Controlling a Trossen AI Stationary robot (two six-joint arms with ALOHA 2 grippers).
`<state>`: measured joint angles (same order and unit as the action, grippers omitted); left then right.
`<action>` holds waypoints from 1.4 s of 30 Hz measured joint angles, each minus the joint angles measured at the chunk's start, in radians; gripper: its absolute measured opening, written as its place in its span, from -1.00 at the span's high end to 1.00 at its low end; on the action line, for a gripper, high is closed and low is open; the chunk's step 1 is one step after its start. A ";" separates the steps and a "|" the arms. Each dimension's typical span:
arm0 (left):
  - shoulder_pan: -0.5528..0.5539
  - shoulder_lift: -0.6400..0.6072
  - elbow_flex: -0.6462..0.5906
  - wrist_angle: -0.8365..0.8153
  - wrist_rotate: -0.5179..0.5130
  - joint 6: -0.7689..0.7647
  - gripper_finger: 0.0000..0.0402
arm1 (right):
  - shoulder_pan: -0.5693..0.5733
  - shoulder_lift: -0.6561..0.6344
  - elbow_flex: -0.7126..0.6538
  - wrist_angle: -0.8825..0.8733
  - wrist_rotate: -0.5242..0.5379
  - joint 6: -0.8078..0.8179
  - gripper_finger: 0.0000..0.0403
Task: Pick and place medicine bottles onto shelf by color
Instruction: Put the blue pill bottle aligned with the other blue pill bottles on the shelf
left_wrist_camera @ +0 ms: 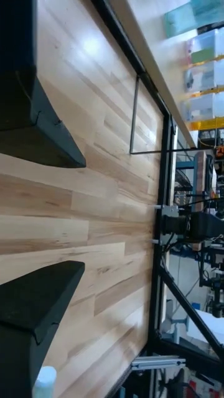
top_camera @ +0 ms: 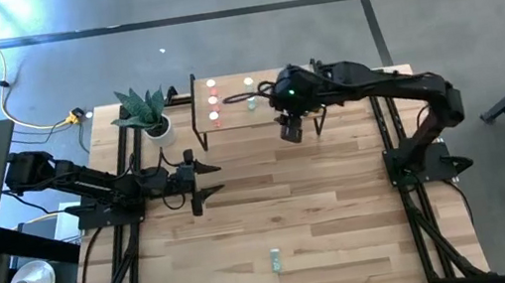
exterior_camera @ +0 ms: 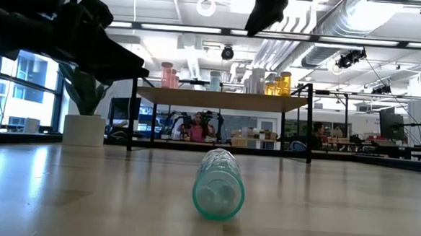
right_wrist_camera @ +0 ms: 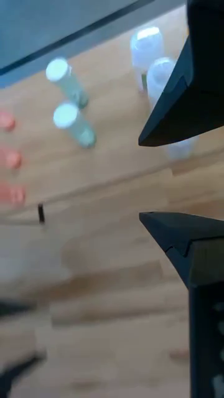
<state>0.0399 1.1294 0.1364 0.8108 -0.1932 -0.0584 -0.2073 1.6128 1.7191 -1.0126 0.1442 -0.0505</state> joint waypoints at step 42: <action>-0.089 0.000 0.000 -0.076 -0.035 -0.385 -0.23 | 0.685 0.285 0.000 0.100 -0.043 0.901 0.14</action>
<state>-0.0490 1.1290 0.1364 0.7345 -0.2283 -0.4439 0.4779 1.8979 1.7187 -0.9123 0.1010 0.8509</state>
